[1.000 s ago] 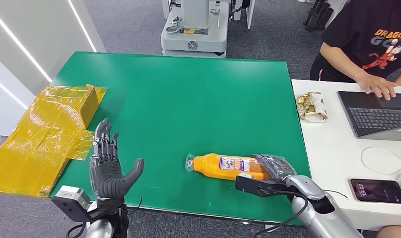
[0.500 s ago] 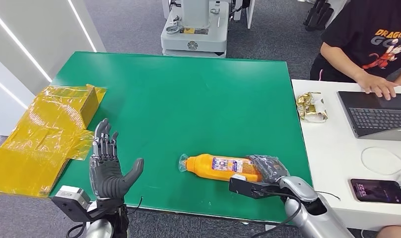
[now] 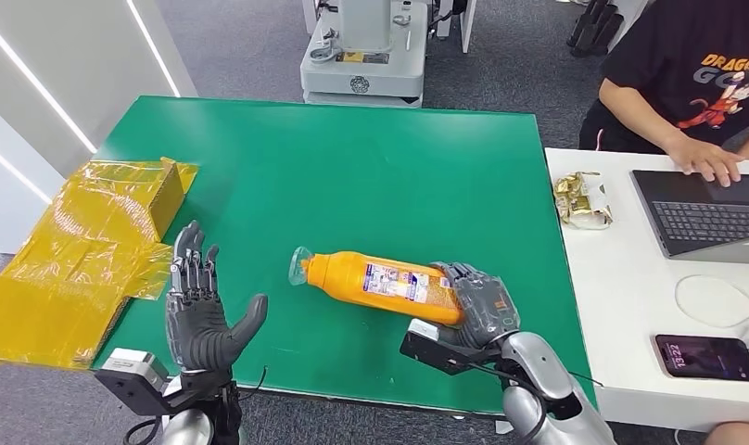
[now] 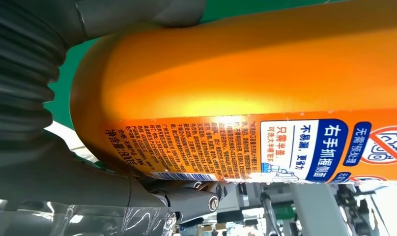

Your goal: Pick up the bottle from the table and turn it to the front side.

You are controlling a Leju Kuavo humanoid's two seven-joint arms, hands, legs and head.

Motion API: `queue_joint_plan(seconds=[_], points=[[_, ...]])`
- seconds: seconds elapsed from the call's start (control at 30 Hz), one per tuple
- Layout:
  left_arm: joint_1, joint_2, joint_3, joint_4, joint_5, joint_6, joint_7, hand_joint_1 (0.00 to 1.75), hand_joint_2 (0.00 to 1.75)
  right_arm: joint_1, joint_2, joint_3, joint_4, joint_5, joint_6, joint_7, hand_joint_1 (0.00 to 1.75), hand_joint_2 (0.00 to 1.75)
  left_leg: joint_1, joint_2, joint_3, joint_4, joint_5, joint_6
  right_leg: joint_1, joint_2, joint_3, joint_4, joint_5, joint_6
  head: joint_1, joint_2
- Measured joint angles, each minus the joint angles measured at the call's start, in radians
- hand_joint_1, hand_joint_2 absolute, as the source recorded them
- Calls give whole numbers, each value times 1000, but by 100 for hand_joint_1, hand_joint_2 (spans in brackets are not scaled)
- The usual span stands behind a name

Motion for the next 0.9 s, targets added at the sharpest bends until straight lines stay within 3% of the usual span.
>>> queue_joint_plan(seconds=[0.13,0.37,0.5,0.7,0.9], points=[[-1,0,0,1,0,0,0,0,175,43,32,-27,-48,1,-47,-11,175,175,0,0,0,0,0,0,0,0,0,0,0,0,0,0],[-27,-6,0,7,154,-33,-26,0,175,112,98,-61,-104,-47,-244,-77,175,175,0,0,0,0,0,0,0,0,0,0,0,0,0,0],[-49,-4,0,23,168,-32,-16,0,175,140,120,-70,-117,-64,-303,-118,175,175,0,0,0,0,0,0,0,0,0,0,0,0,0,0],[-83,6,-23,51,191,-67,6,0,175,153,145,-72,-125,-84,-355,-180,175,175,0,0,0,0,0,0,0,0,0,0,0,0,0,0],[-105,25,-81,68,206,-145,15,0,175,155,152,-68,-115,-80,-330,-205,175,175,0,0,0,0,0,0,0,0,0,0,0,0,0,0]])
